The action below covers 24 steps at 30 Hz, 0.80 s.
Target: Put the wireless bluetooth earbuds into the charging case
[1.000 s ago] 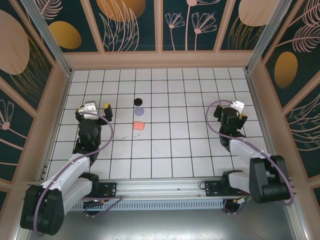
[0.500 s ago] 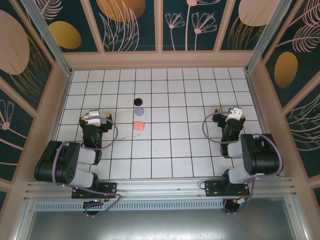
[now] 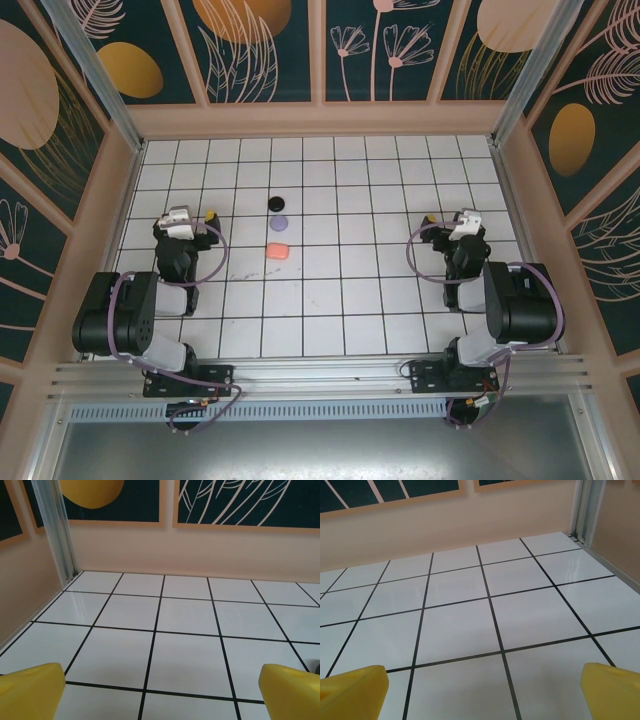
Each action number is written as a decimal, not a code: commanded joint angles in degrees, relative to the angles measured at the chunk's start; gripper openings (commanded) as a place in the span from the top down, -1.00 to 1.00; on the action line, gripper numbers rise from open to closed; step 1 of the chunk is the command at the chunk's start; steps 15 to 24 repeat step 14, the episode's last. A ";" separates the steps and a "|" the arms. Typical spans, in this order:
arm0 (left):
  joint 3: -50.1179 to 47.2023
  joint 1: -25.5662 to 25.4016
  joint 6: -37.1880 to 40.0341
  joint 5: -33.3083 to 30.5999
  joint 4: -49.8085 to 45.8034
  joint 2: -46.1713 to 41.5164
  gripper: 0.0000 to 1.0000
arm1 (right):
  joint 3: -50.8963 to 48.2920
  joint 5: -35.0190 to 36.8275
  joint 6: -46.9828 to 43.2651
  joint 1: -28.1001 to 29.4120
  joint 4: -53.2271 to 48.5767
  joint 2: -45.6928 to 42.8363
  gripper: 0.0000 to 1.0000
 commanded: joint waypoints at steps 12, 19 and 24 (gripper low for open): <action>0.35 0.30 -1.15 0.47 -0.07 0.36 -0.97 | 1.28 -1.87 -0.20 -0.45 1.02 0.41 -0.98; 0.04 0.23 -1.19 0.39 0.33 0.10 -0.98 | 1.12 -1.86 -0.40 -0.24 1.26 0.32 -0.98; 0.04 0.23 -1.19 0.39 0.33 0.10 -0.98 | 1.12 -1.86 -0.40 -0.24 1.26 0.32 -0.98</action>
